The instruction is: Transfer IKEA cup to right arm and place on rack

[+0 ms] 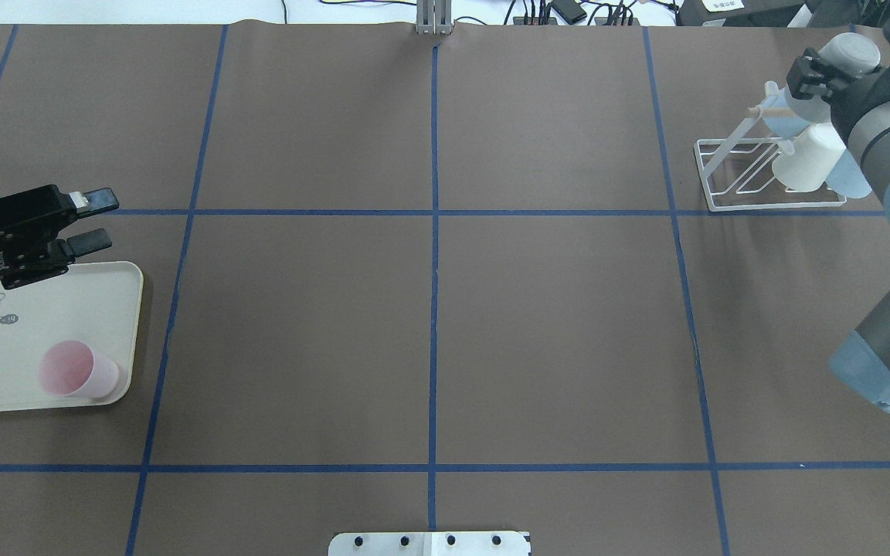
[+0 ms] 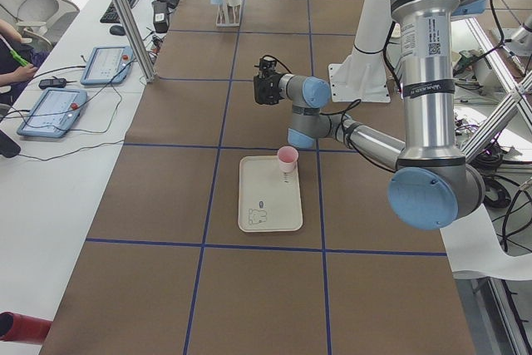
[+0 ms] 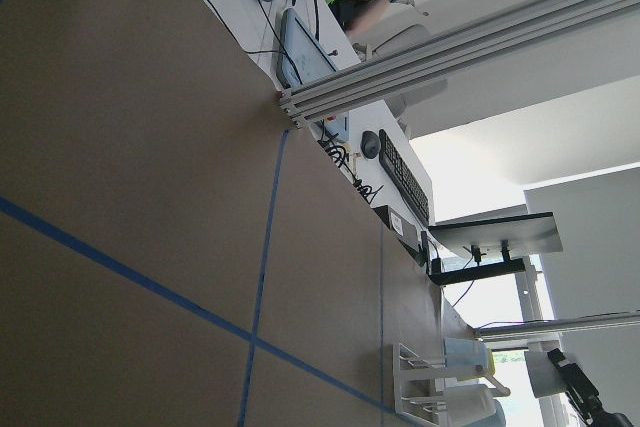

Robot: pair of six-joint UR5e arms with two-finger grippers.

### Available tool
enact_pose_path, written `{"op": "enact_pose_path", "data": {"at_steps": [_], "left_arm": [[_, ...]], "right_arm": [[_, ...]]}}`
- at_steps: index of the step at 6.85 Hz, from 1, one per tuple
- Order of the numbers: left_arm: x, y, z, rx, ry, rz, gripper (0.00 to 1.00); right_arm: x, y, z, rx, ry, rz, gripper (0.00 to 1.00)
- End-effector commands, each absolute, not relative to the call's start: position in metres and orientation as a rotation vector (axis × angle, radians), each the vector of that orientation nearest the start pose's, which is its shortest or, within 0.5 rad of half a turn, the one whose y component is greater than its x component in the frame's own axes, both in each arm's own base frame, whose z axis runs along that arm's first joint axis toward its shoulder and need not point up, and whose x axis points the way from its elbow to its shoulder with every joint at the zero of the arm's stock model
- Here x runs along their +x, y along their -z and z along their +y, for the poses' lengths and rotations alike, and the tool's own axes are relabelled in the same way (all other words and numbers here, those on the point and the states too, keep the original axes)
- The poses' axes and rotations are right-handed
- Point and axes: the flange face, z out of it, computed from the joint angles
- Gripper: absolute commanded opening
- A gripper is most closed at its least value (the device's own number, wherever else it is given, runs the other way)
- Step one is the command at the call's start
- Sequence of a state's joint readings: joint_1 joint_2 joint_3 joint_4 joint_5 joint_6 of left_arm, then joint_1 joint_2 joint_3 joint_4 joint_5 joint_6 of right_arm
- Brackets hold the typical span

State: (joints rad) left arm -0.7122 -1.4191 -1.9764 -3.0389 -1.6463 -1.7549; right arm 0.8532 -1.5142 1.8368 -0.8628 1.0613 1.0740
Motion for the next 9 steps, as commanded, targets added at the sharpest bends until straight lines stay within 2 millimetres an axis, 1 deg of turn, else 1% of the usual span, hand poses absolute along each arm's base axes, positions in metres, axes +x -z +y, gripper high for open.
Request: {"op": "enact_pose_path", "data": {"at_steps": [1, 3, 4, 6, 8, 9], "left_arm": [[0.219, -0.376, -0.357, 0.400, 0.591, 1.700, 0.99], [0.219, -0.380, -0.358, 0.398, 0.594, 1.692, 0.99], [0.220, -0.381, -0.358, 0.396, 0.593, 1.691, 0.99], [0.222, -0.377, -0.359, 0.397, 0.594, 1.700, 0.99], [0.222, -0.378, -0.360, 0.397, 0.594, 1.699, 0.99], [0.222, -0.378, -0.360, 0.396, 0.593, 1.699, 0.99]], "right_arm": [[-0.221, -0.441, -0.506, 0.986, -0.545, -0.469, 0.00], [-0.242, -0.446, -0.500, 0.975, -0.512, -0.473, 0.00], [-0.247, -0.447, -0.498, 0.972, -0.504, -0.474, 0.00], [-0.253, -0.465, -0.503, 0.955, -0.494, -0.446, 0.00], [-0.258, -0.464, -0.500, 0.954, -0.487, -0.450, 0.00], [-0.263, -0.456, -0.503, 0.959, -0.489, -0.467, 0.40]]}}
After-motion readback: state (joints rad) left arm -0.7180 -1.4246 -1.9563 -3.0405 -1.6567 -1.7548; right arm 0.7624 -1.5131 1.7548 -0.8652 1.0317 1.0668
